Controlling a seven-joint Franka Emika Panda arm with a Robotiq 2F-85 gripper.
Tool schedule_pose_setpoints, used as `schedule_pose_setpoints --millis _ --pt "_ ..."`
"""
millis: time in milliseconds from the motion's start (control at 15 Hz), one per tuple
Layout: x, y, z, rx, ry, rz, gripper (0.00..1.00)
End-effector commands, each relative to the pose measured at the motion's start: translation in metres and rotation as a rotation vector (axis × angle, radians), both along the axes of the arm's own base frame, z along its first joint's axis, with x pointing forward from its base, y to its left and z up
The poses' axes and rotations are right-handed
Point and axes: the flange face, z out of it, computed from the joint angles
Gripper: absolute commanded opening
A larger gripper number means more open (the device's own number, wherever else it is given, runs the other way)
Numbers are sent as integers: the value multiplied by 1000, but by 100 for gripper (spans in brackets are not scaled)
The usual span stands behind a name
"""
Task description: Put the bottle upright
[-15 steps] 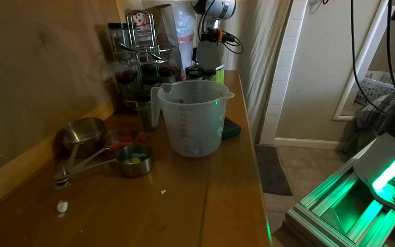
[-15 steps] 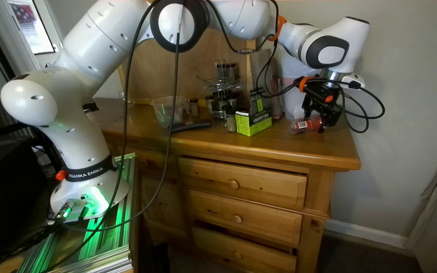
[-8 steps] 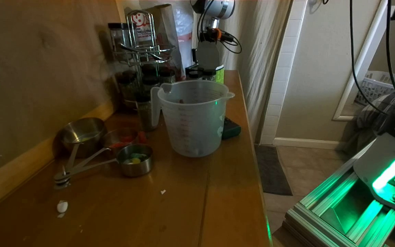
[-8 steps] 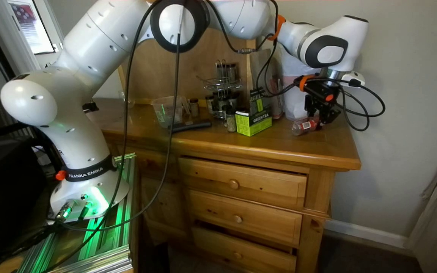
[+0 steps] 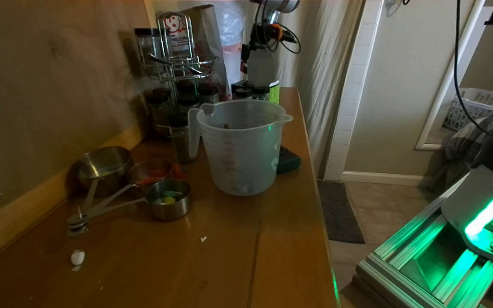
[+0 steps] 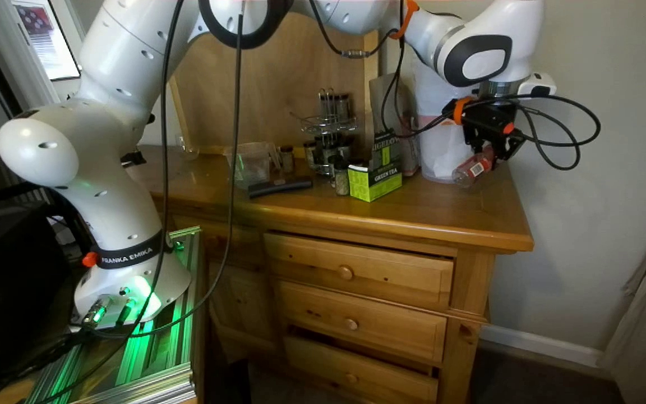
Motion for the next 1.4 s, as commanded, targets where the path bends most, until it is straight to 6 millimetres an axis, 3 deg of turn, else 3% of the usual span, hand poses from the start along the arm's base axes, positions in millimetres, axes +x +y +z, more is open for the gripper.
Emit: schedule_pose_setpoints --millis 0,533,600,667,867,933,1333 --pt "-29 -9 5 62 -160 58 22" --pt "-96 -4 -18 314 -478 44 22" --pt "-115 -3 -21 336 -490 43 22" --pt "-83 -7 -24 316 -461 44 47" --pt "-106 -10 -26 349 -483 46 47" --pt "-108 -9 -25 349 -482 48 22" --pt "-132 -65 -14 402 -606 -53 22"
